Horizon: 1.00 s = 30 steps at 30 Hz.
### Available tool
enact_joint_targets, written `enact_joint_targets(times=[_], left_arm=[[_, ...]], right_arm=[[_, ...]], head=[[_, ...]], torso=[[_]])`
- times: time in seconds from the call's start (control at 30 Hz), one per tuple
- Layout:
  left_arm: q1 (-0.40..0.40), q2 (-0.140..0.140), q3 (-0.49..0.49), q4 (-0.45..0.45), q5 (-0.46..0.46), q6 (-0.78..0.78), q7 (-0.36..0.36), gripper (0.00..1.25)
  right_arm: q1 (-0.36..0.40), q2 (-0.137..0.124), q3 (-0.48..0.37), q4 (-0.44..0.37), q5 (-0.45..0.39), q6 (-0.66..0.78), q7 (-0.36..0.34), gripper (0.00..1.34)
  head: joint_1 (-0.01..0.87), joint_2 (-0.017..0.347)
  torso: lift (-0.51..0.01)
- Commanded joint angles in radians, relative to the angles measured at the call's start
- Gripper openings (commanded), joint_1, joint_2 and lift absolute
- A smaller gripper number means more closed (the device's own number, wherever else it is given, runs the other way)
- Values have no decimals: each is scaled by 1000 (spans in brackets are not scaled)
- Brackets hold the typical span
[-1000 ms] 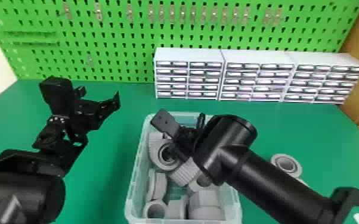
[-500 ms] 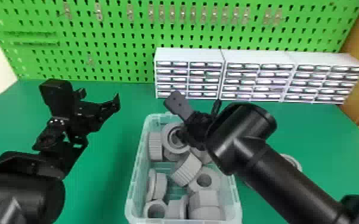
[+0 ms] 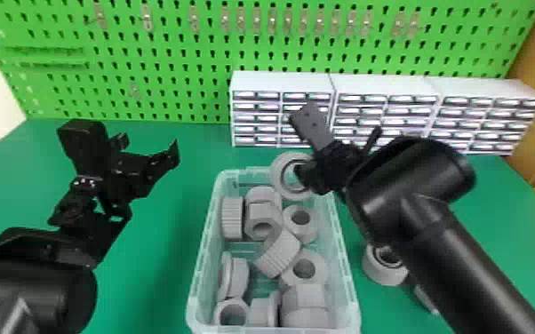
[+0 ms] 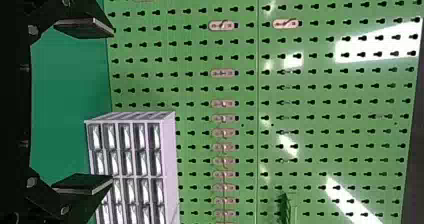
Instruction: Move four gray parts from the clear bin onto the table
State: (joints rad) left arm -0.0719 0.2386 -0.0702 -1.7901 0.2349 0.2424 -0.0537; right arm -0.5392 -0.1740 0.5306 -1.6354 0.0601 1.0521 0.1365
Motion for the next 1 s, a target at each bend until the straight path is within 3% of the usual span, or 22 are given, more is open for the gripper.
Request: enact_joint_targets(times=[0.0, 0.2, 0.47, 0.73, 0.97], left_arm=[[0, -2, 7, 0, 15, 0, 0, 1009], [6, -8, 9, 0, 38, 0, 0, 1009], [7, -44, 30, 0, 17, 0, -15, 1009], [3, -65, 35, 0, -9, 0, -34, 1009], [3, -90, 52, 0, -37, 2, -64, 1009]], right_arm=[[41, -7, -80, -52, 18, 23, 0, 221], [93, -12, -155, -109, 44, 68, 0, 221], [188, -22, -273, -202, 60, 180, 0, 221], [300, -18, -319, -319, 64, 318, 0, 221], [352, -15, -311, -346, 47, 393, 0, 221]], head=[[678, 34], [678, 34], [678, 34], [678, 34], [678, 34]], torso=[[-50], [-50], [-50], [-50], [-50]])
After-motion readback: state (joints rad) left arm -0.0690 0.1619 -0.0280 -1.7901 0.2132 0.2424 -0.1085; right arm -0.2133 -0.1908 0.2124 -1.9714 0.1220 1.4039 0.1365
